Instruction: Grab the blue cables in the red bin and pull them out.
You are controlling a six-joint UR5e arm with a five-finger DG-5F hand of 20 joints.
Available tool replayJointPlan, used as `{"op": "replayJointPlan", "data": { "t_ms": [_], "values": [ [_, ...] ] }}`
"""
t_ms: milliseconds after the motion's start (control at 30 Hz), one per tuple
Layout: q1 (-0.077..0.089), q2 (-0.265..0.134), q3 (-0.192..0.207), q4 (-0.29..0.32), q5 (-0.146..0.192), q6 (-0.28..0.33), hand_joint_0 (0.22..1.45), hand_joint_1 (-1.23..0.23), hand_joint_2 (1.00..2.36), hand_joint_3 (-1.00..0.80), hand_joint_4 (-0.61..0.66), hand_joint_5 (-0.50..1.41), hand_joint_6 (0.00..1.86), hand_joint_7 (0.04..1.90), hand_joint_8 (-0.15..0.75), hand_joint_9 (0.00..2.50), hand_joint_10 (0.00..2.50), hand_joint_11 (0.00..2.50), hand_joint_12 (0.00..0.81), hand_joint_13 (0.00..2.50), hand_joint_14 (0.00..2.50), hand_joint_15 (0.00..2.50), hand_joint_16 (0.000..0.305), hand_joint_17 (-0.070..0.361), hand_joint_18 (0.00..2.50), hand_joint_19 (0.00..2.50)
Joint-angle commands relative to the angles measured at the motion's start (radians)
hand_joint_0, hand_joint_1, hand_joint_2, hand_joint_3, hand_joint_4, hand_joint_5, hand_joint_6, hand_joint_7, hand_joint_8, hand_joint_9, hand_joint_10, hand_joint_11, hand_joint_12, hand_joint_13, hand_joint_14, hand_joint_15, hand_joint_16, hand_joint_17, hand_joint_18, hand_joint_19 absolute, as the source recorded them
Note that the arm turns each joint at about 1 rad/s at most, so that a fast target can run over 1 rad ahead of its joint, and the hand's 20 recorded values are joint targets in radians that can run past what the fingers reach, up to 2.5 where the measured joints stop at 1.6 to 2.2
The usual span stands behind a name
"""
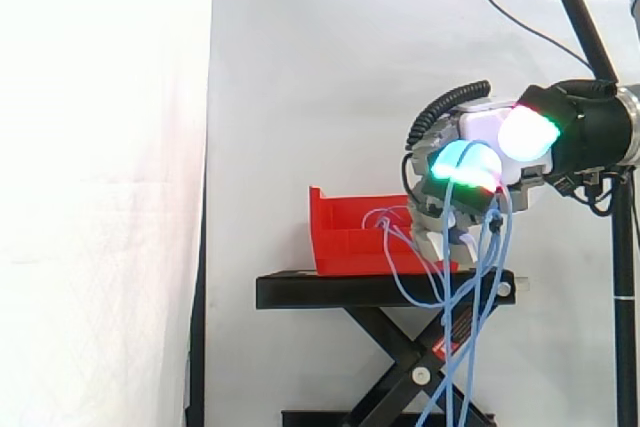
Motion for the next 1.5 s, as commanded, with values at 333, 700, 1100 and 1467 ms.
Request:
{"op": "replayJointPlan", "data": {
  "t_ms": [333,700,1100,1467],
  "values": [
    [0.000,-0.001,0.000,0.000,0.000,0.000,0.68,-0.95,1.00,-1.00,0.23,0.97,0.09,0.83,0.244,0.91,0.03,0.86,0.353,0.78,0.03,0.69,0.055,0.123,0.74,0.99],
    [0.000,0.000,0.000,0.000,0.000,0.000,0.64,-0.90,1.00,-1.00,0.24,0.98,0.08,0.83,0.254,0.93,0.03,0.85,0.364,0.80,0.03,0.69,0.057,0.129,0.76,0.98],
    [0.000,0.000,0.000,0.000,0.000,0.000,0.65,-0.94,1.00,-1.00,0.24,0.99,0.11,0.83,0.245,0.95,0.03,0.85,0.360,0.80,0.02,0.69,0.056,0.126,0.76,0.97],
    [0.000,0.000,-0.001,0.000,0.000,0.001,0.69,-0.97,1.00,-1.00,0.22,1.00,0.14,0.83,0.238,0.96,0.03,0.87,0.349,0.80,0.03,0.69,0.054,0.121,0.75,0.98]
  ]
}}
